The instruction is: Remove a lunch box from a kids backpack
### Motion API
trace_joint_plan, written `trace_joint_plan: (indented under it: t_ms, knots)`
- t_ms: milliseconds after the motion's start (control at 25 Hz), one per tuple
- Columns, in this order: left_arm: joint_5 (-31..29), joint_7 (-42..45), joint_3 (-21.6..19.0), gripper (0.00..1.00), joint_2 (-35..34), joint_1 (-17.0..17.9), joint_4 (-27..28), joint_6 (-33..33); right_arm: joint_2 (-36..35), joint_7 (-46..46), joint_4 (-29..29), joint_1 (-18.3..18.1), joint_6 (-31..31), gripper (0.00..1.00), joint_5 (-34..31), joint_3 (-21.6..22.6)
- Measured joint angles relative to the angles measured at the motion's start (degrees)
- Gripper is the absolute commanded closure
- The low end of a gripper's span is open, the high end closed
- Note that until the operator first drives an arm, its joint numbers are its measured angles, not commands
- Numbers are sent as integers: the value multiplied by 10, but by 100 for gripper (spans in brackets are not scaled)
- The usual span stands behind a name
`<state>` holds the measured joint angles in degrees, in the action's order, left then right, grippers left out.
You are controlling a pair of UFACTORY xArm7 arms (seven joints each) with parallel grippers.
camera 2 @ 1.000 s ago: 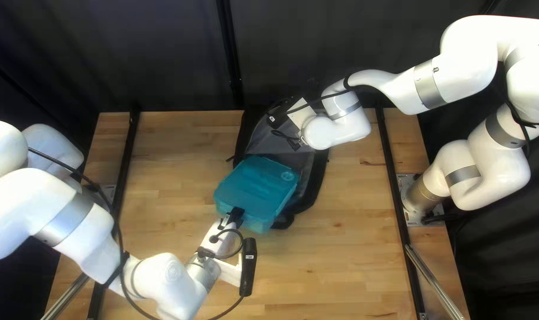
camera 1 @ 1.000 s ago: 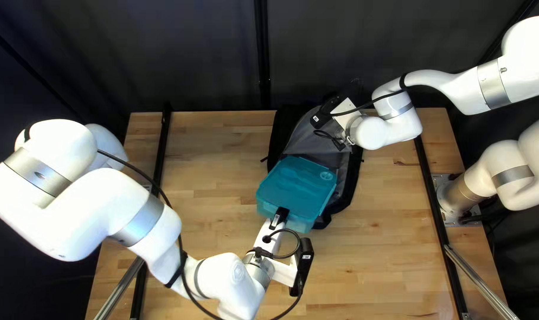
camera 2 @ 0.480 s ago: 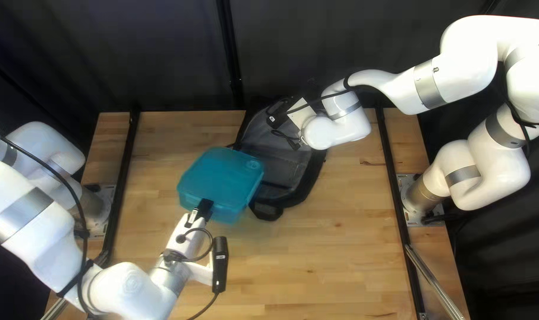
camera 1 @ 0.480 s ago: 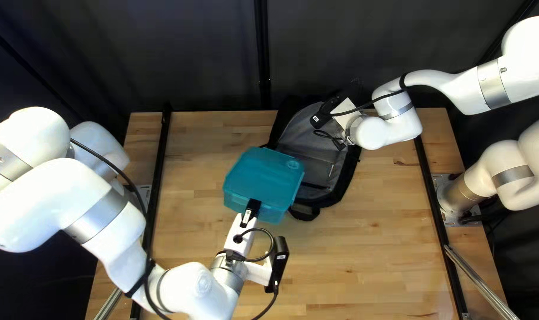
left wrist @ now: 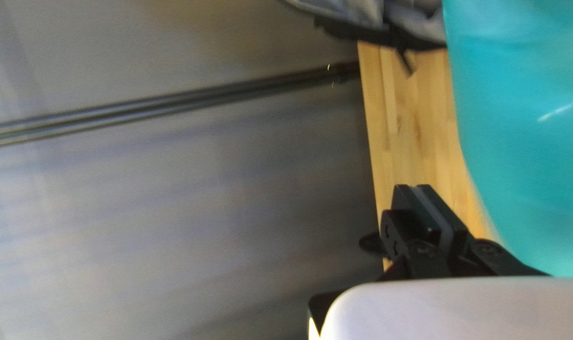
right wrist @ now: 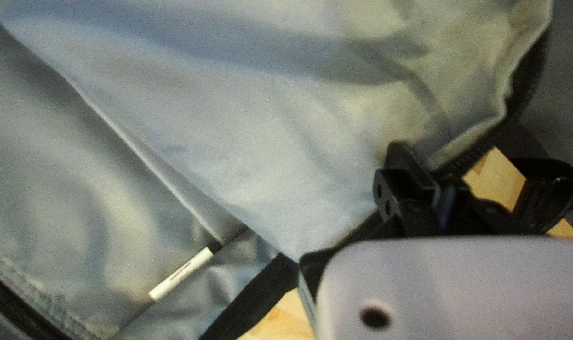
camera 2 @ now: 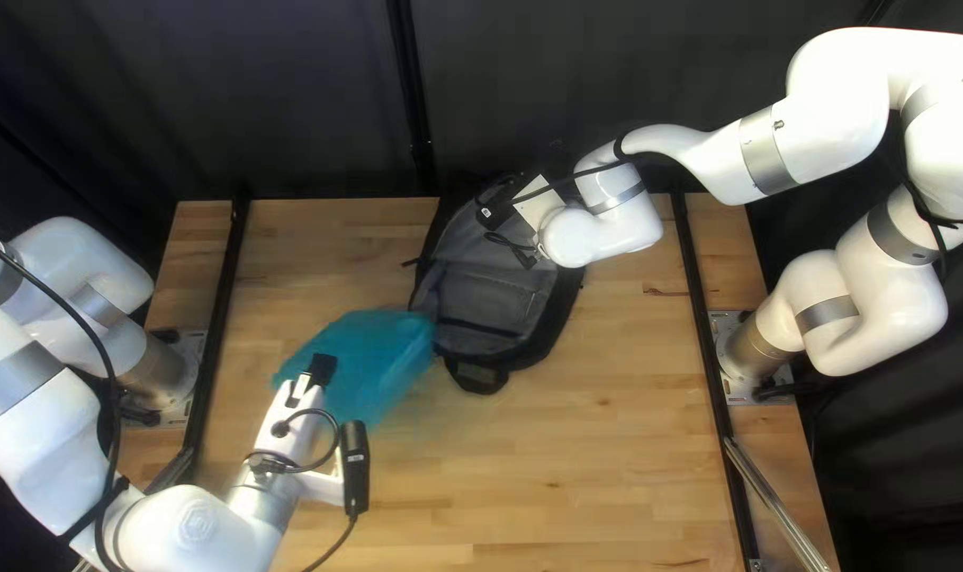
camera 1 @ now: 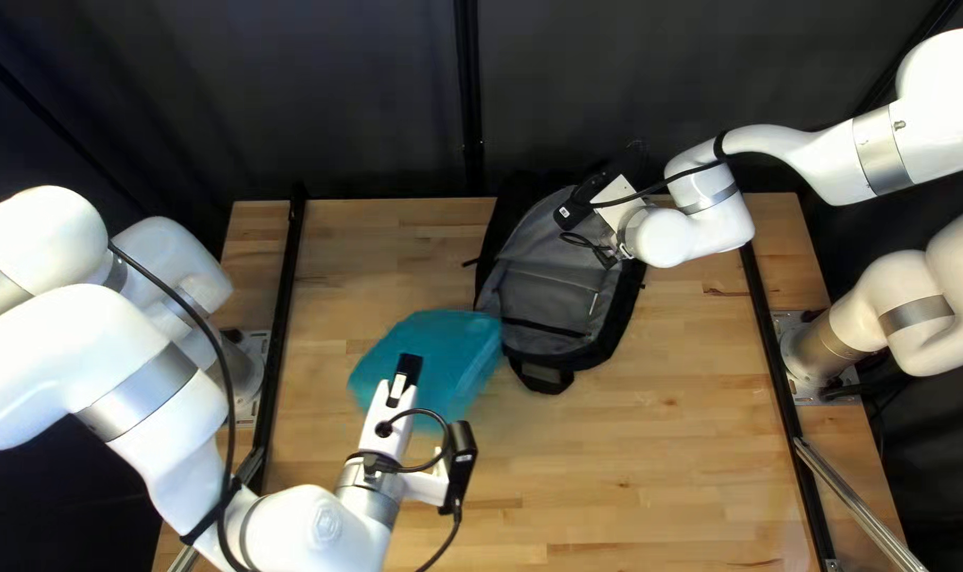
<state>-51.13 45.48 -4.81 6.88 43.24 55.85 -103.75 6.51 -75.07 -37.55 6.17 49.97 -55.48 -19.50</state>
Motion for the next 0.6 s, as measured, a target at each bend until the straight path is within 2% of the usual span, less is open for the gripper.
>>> trace_joint_plan:
  t_ms: [600]
  knots:
    - [57,48,-15,100,5,16,-8,-13,0,0,0,0,0,100,0,0]
